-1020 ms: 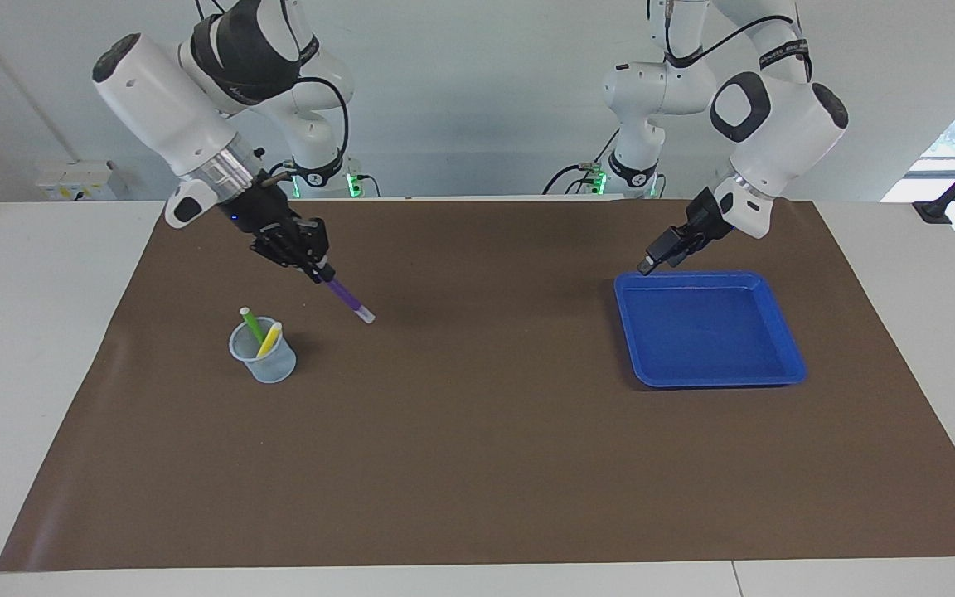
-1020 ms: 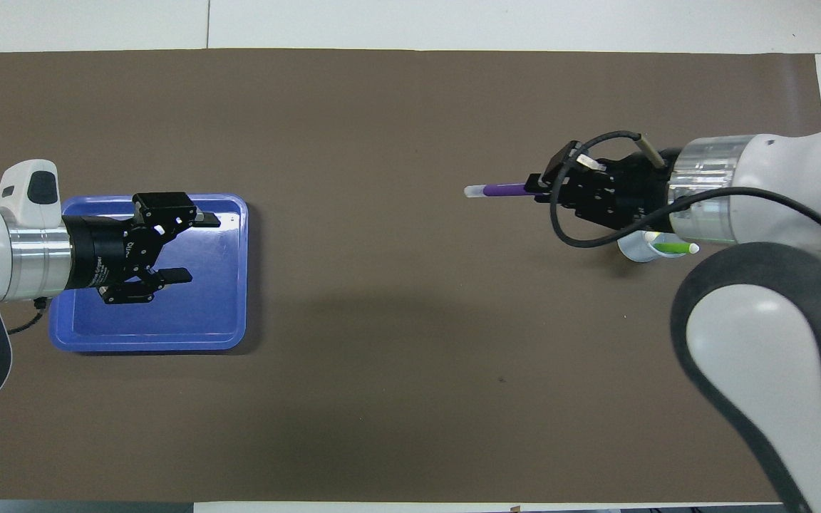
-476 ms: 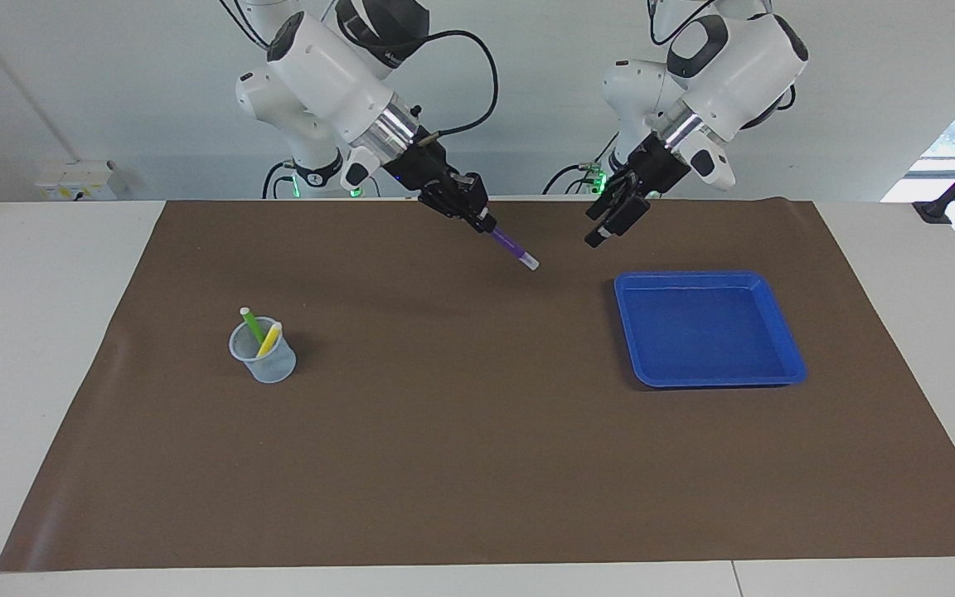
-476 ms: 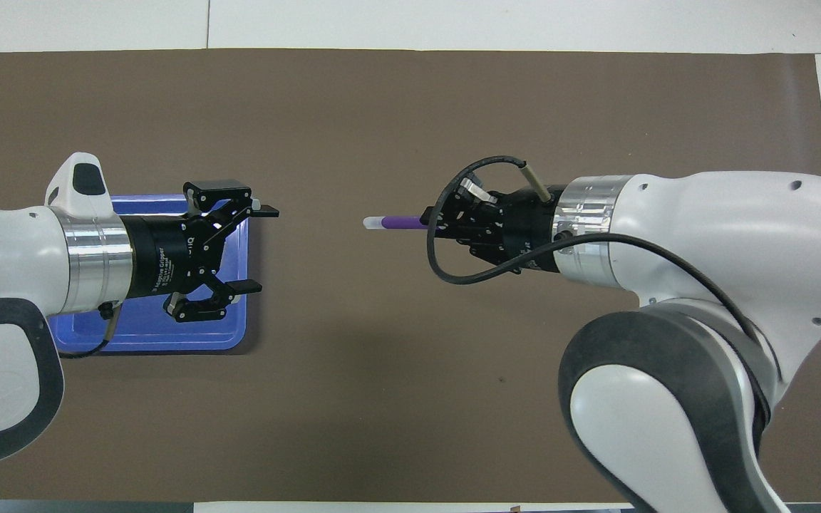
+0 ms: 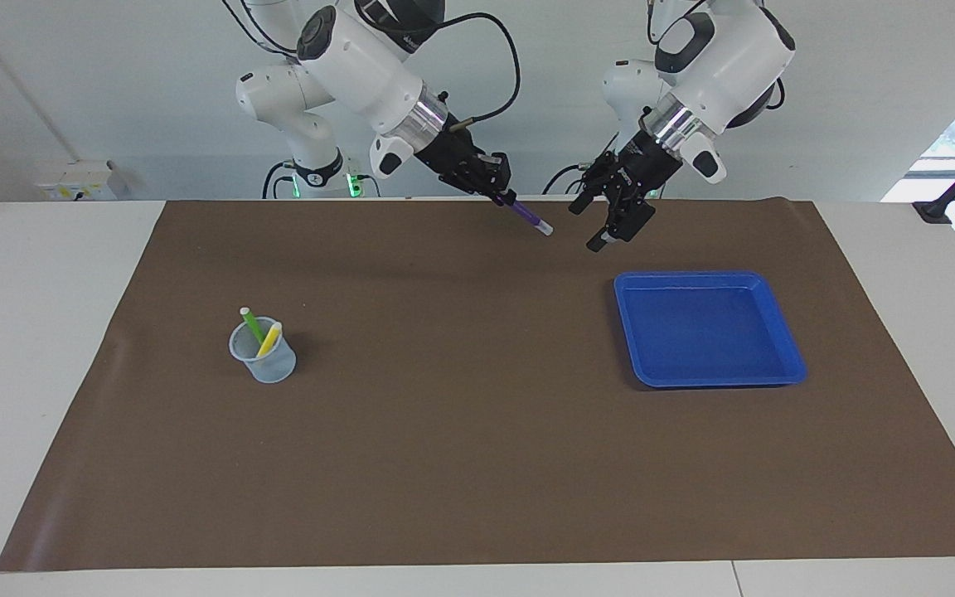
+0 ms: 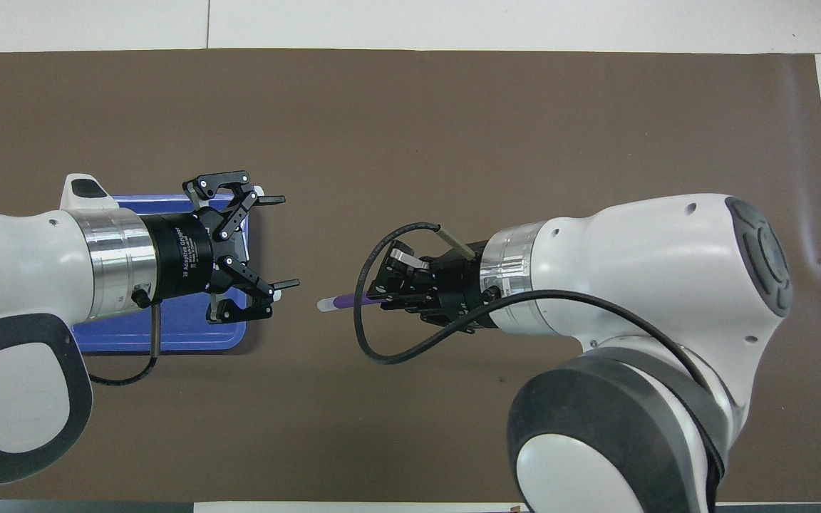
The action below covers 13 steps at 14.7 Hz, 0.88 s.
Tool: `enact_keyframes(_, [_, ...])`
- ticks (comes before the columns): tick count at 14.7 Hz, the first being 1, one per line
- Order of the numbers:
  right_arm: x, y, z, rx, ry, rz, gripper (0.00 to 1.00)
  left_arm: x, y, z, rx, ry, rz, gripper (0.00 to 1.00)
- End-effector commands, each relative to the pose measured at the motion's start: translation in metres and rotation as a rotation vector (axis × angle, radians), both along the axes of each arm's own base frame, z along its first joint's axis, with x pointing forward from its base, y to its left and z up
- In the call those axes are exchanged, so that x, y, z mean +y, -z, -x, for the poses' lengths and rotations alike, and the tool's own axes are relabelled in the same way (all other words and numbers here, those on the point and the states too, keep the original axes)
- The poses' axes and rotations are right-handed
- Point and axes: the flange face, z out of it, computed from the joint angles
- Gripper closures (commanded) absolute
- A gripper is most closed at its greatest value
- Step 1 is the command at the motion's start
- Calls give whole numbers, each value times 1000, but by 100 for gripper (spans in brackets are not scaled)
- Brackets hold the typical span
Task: Right arm passes pens to left for tray arrangement
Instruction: 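Carry the purple pen toward the left gripper while it approaches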
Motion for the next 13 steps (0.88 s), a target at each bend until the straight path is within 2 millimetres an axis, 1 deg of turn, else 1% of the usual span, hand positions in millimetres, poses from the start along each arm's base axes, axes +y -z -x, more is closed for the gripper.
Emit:
enact_keyframes(1, [8, -8, 8, 36, 15, -20, 100, -3, 7, 11, 32, -54, 17, 0])
enact_keyframes(4, [12, -13, 8, 58, 44, -53, 100, -8, 11, 24, 74, -50, 14, 0])
enact_keyframes(7, [11, -16, 2, 65, 91, -107, 100, -8, 13, 30, 127, 9, -3, 0])
enact_keyframes(10, [10, -18, -3, 54, 141, -119, 100, -12, 14, 34, 138, 17, -5, 0])
enact_keyframes(11, [10, -17, -3, 50, 146, -119, 100, -12, 13, 34, 136, 18, -6, 0])
enact_keyframes(13, [9, -18, -4, 46, 151, -122, 100, -3, 7, 31, 139, 2, 0, 0])
